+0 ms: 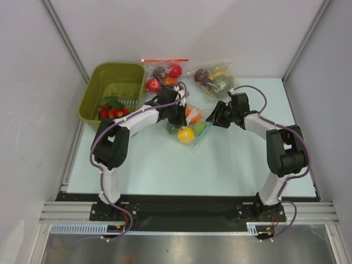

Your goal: Open the zip-top bag and remove the fake food

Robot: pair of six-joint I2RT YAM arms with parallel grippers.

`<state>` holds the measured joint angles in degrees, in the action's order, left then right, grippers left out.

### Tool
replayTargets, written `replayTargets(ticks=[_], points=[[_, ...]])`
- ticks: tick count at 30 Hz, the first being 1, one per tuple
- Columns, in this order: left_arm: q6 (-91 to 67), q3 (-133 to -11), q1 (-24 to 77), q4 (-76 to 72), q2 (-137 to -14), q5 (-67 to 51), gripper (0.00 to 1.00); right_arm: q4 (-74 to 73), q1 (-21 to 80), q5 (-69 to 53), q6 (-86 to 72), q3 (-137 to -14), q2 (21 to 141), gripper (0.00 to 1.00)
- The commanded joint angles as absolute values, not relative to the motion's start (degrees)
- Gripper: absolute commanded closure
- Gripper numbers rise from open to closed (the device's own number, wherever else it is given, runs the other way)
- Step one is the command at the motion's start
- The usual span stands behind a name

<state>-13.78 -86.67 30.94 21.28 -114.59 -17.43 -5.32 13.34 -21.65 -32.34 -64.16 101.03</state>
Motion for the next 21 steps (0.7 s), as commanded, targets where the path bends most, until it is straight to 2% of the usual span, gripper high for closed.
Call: replayTargets(ticks=[1, 2, 4, 5, 6, 7, 8, 9, 10, 11, 17, 21], points=[[-14.9, -85.6, 30.8, 20.1, -111.0, -20.4, 1.0, -1.7, 14.1, -26.8, -32.3, -67.8, 104.0, 0.49], [-14.9, -85.2, 30.8, 19.7, -110.3, -20.7, 1.0, -1.3, 14.1, -27.3, -32.3, -68.0, 104.5, 0.65], [-14.8, -84.7, 30.8, 19.2, -109.8, -21.8, 1.0, 1.1, 14.2, -29.3, -32.4, -68.6, 104.9, 0.86], [-14.3, -84.5, 30.8, 19.2, -109.3, -22.0, 1.0, 2.0, 14.2, -29.6, -32.5, -68.6, 104.5, 1.0], [-13.9, -84.3, 30.8, 19.3, -109.0, -22.5, 0.96, 2.9, 14.2, -29.8, -32.5, -68.5, 104.0, 1.0], [-13.3, -84.4, 30.8, 19.8, -108.8, -22.6, 0.83, 4.3, 14.2, -30.6, -32.3, -68.7, 103.4, 1.0], [-11.7, -84.5, 30.8, 21.1, -108.5, -22.3, 0.46, 4.8, 14.2, -31.2, -31.0, -69.0, 102.0, 1.0], [-10.9, -84.7, 30.5, 21.7, -107.6, -22.1, 0.33, 5.1, 14.2, -31.9, -30.2, -69.3, 101.3, 1.0], [-10.1, -85.0, 30.2, 22.3, -107.1, -21.5, 0.24, 5.4, 14.2, -33.8, -29.2, -69.9, 100.5, 1.0], [-8.8, -85.5, 29.8, 22.8, -106.4, -21.6, 0.09, 5.3, 14.2, -35.1, -28.2, -70.9, 99.8, 1.0], [-2.8, -91.0, 24.9, 27.2, -101.9, -29.0, 0.0, 2.0, 12.7, -50.8, -23.9, -75.6, 96.8, 1.0], [1.6, -92.4, 23.6, 29.2, -99.2, -35.1, 0.0, -7.1, 12.1, -60.1, -20.1, -79.2, 95.3, 1.0]])
